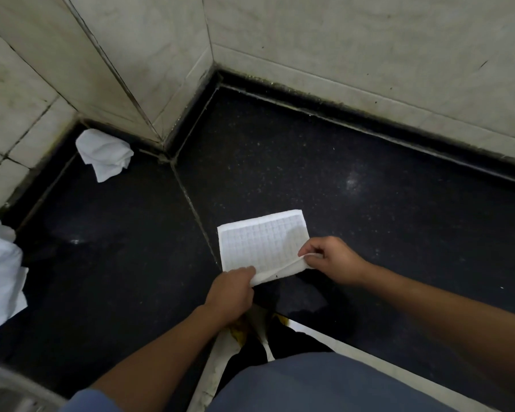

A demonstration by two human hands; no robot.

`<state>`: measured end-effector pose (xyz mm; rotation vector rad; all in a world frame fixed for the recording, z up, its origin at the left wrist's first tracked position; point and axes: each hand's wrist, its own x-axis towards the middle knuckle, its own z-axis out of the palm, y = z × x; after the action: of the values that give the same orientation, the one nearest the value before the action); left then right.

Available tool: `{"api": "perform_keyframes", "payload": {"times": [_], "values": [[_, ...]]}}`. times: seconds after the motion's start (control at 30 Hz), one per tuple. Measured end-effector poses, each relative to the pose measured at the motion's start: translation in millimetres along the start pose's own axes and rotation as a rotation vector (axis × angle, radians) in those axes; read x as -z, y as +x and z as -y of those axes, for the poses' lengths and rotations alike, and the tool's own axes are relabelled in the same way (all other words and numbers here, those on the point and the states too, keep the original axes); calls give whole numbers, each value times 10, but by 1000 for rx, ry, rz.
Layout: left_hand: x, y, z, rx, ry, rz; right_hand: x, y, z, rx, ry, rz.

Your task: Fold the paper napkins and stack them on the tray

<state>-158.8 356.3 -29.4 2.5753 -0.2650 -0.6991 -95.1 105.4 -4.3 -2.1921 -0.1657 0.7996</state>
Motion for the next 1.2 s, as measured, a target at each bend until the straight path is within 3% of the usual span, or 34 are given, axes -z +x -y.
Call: {"api": "perform_keyframes", "payload": {"times": [0.23, 0.43, 0.67, 0.77, 0.83, 0.9, 0.97, 1.07, 1.2], "values": [[445, 308, 176, 231, -391, -34, 225, 359, -15, -35, 9, -93], [614, 704, 531, 437, -523, -67, 277, 920, 2, -109, -123, -211], [596, 940, 611, 570, -465, -74, 119, 1201, -49, -222, -282, -232], [574, 939, 614, 617, -399, -84, 95, 1169, -50, -188, -481, -253], [580, 854, 567, 576, -176, -158, 90, 1061, -33, -70, -607, -328], [546, 745, 484, 412, -22, -248, 11, 934, -22, 118, -642, -416], [459, 634, 326, 227, 44, -226, -145, 807, 3, 206, -571, -341], [224, 481, 239, 138, 110, -118, -389, 645, -10, 102, -540, -60], [118, 287, 436, 274, 73, -140, -288, 462, -288, -59, -469, -181]]}}
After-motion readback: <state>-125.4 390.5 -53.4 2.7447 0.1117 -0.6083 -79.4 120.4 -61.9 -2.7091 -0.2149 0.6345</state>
